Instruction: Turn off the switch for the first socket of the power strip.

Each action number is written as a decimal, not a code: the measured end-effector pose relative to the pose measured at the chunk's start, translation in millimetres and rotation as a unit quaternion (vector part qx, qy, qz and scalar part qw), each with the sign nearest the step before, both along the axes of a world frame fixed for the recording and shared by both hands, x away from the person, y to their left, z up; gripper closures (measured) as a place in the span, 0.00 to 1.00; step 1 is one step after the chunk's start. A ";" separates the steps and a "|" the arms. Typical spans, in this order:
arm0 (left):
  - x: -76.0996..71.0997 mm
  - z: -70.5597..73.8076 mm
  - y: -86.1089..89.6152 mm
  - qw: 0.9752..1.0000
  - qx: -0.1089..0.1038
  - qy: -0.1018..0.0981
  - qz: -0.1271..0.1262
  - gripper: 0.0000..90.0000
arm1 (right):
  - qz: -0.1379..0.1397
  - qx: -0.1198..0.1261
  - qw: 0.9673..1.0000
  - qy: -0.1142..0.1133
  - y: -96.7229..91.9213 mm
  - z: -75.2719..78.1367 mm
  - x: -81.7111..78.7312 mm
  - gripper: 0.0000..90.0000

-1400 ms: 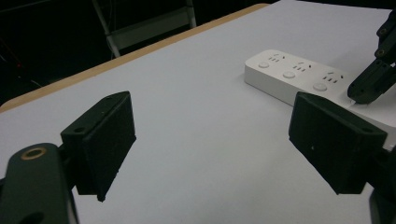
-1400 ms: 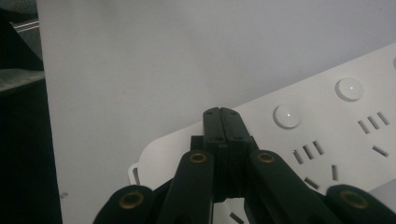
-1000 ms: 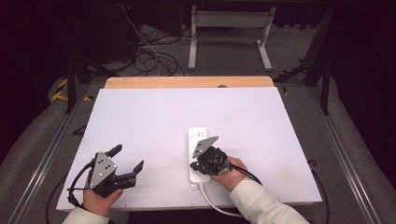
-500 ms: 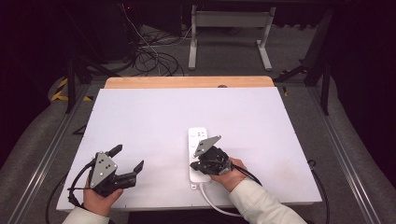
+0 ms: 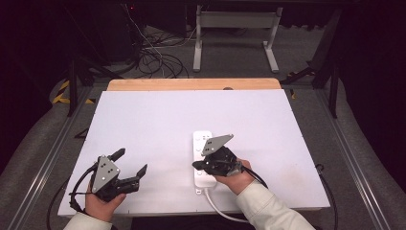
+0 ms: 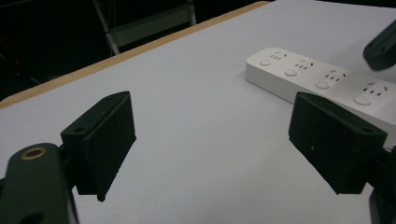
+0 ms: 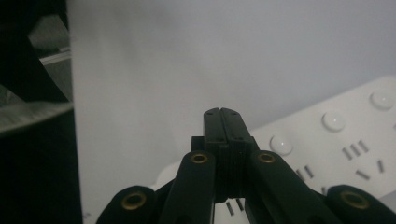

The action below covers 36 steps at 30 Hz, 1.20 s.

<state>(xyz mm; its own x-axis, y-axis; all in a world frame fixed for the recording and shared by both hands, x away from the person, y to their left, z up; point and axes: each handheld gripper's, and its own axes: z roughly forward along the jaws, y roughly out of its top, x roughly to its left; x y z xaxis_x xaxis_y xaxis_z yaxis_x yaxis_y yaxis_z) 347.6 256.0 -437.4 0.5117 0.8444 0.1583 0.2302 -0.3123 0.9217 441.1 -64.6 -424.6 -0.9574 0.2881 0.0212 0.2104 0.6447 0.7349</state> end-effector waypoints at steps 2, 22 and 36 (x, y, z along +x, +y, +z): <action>0.9 -0.4 0.0 1.000 0.000 0.003 0.000 0.17 | -0.003 0.006 1.000 -0.014 -1.7 10.7 0.2 1.00; -0.4 0.3 -0.7 1.000 0.003 -0.003 0.000 0.17 | -0.001 0.024 0.999 -0.045 -4.8 24.7 -4.9 0.69; -0.3 0.5 -0.7 1.000 0.001 -0.001 0.000 0.17 | -0.010 0.061 0.997 -0.050 -19.0 34.1 -3.6 0.30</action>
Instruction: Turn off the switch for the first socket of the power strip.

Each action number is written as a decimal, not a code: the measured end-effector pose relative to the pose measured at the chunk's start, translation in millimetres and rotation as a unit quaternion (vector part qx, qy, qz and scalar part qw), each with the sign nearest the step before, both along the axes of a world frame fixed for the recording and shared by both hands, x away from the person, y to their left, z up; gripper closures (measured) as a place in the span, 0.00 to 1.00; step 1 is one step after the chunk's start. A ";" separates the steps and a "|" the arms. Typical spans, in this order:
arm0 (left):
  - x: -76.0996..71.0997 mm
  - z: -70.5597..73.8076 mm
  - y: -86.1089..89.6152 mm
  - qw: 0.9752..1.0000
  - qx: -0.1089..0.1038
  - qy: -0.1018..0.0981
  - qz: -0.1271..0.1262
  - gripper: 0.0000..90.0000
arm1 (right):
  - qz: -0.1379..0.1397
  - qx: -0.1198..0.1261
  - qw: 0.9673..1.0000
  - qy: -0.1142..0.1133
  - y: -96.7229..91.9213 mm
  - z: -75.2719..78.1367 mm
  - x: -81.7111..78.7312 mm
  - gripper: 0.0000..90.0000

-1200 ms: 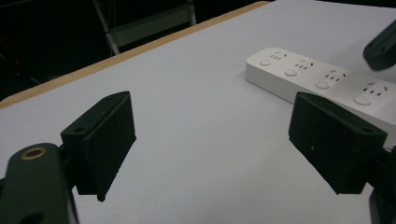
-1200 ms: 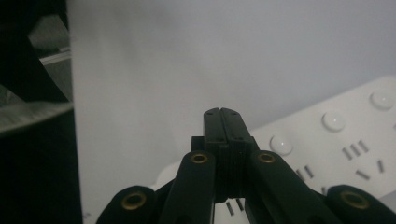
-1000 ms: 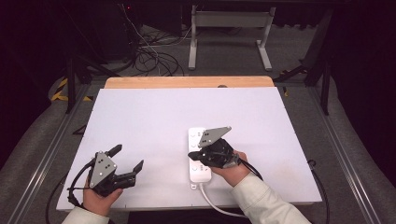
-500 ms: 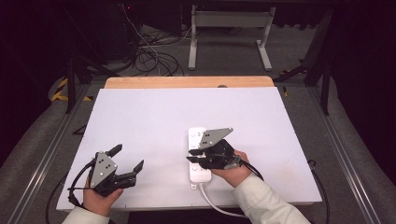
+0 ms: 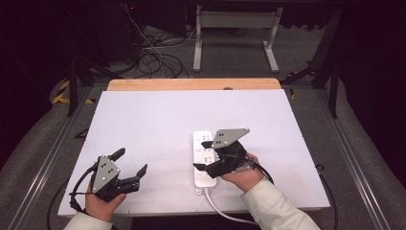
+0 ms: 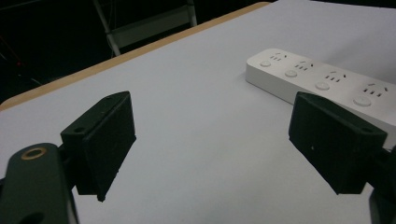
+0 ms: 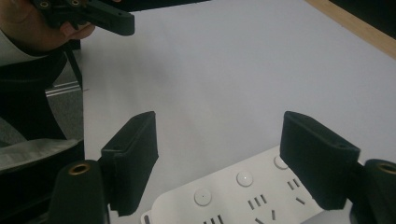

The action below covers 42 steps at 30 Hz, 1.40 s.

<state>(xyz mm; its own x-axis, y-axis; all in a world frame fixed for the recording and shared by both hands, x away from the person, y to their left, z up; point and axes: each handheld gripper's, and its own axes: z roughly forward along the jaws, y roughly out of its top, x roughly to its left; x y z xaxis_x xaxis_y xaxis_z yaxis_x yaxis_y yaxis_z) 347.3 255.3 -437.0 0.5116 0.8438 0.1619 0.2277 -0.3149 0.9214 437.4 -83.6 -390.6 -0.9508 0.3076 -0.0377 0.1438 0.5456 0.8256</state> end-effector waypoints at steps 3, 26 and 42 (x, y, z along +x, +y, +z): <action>-0.3 0.2 0.3 1.000 -0.001 0.000 0.001 0.17 | 0.001 0.006 1.000 0.006 -2.7 1.5 0.4 0.26; 0.4 1.2 3.7 1.000 -0.006 -0.003 0.008 0.17 | -0.048 0.054 0.997 -0.028 -54.9 25.1 -6.7 0.11; -0.3 0.9 2.4 1.000 -0.004 -0.003 0.006 0.17 | -0.116 0.101 0.988 -0.002 -117.5 7.4 0.3 0.08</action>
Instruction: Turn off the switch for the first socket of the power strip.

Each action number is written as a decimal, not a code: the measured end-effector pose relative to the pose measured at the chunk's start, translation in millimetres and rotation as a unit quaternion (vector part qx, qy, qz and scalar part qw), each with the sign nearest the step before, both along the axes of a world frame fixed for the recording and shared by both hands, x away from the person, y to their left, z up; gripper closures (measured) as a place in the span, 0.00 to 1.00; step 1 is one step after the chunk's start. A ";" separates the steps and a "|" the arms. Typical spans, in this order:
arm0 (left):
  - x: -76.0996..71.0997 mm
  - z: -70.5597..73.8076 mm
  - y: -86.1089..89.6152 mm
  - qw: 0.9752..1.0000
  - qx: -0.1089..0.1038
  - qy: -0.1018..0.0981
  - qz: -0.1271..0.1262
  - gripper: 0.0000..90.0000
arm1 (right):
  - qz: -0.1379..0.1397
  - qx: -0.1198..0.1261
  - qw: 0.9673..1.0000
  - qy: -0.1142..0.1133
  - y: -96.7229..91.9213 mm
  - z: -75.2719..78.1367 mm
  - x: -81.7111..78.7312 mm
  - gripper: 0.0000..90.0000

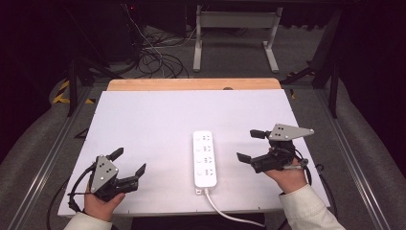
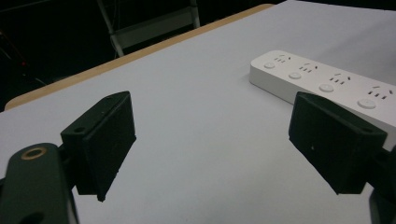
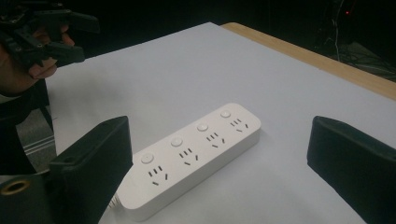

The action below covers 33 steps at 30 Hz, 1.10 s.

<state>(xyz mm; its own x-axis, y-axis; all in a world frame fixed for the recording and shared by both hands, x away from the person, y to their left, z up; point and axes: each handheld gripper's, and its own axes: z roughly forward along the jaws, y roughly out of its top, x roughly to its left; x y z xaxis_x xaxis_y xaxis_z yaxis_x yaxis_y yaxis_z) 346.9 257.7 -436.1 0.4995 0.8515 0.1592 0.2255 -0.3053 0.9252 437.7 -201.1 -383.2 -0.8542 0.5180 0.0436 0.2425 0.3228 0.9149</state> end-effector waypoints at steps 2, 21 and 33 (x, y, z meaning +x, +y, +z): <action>-0.2 0.0 -0.1 1.000 0.000 0.000 0.000 0.17 | -0.007 0.006 1.000 -0.002 -6.1 -4.7 0.5 0.08; -0.5 0.0 -0.5 1.000 0.003 -0.003 0.001 0.16 | -0.057 0.003 0.998 -0.014 -41.6 -50.0 0.4 0.04; 0.5 -1.5 -1.3 1.000 0.005 -0.001 -0.004 0.16 | -0.061 -0.023 0.998 0.003 -53.6 -81.2 -1.8 0.02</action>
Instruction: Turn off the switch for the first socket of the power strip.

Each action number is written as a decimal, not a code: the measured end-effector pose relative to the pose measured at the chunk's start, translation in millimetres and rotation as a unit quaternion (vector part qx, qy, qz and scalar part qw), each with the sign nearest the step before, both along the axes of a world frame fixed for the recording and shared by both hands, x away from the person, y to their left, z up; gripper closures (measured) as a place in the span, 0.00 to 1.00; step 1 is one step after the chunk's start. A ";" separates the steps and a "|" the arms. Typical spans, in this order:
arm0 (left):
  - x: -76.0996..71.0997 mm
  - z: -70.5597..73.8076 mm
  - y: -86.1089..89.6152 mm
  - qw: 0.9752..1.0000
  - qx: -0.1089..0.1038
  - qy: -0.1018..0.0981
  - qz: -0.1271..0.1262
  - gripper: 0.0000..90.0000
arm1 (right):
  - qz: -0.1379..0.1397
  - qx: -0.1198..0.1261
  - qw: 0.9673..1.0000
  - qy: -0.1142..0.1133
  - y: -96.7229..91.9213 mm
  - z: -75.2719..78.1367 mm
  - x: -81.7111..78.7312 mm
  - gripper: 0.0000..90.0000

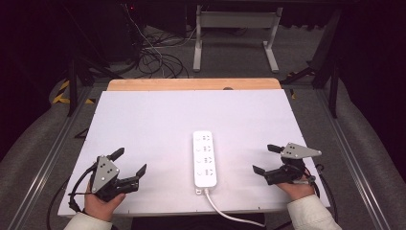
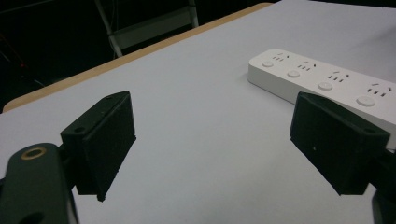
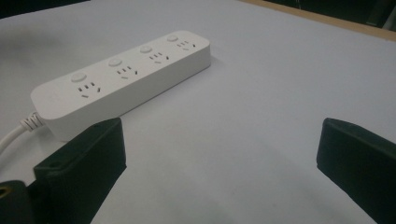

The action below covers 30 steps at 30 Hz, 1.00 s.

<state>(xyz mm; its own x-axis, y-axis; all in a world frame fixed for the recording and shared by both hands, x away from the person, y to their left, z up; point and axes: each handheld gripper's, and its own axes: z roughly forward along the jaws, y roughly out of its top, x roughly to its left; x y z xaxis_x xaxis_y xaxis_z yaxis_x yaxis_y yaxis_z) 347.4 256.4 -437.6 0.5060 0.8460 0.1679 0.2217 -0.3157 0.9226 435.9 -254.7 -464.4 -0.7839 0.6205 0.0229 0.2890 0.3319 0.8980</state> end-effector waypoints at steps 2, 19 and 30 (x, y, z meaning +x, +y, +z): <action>0.3 -0.5 -0.2 1.000 -0.001 0.000 -0.001 0.16 | -0.001 -0.003 1.000 0.010 -0.6 -5.5 -1.6 0.02; 1.9 -2.9 0.2 1.000 -0.007 -0.005 -0.007 0.14 | 0.003 -0.026 1.000 0.015 -3.1 1.5 -11.3 0.00; 1.8 -2.7 0.2 1.000 -0.004 -0.004 -0.005 0.14 | -0.002 -0.017 1.000 0.013 -4.2 1.9 -12.5 0.00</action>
